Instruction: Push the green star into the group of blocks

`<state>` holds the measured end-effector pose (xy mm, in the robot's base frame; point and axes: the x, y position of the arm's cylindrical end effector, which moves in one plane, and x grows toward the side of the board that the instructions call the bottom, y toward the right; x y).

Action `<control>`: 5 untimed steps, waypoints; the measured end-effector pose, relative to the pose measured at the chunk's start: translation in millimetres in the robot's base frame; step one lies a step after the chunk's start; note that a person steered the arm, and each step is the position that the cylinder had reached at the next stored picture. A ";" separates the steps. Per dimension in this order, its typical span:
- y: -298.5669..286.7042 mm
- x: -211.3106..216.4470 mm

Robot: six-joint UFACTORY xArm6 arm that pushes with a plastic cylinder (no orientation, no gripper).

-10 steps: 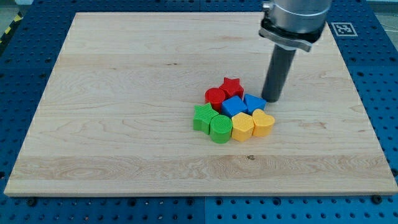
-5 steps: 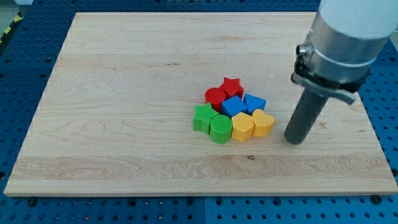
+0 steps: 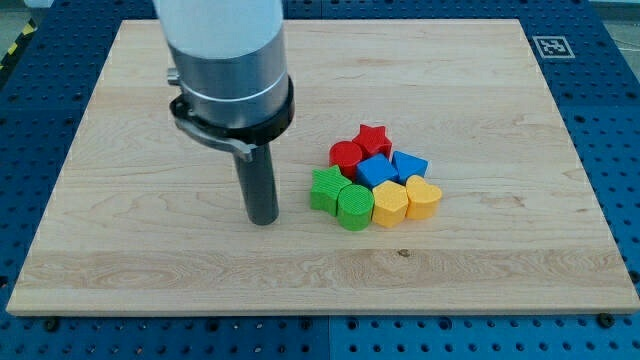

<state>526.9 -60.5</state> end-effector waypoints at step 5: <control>35.4 -8.1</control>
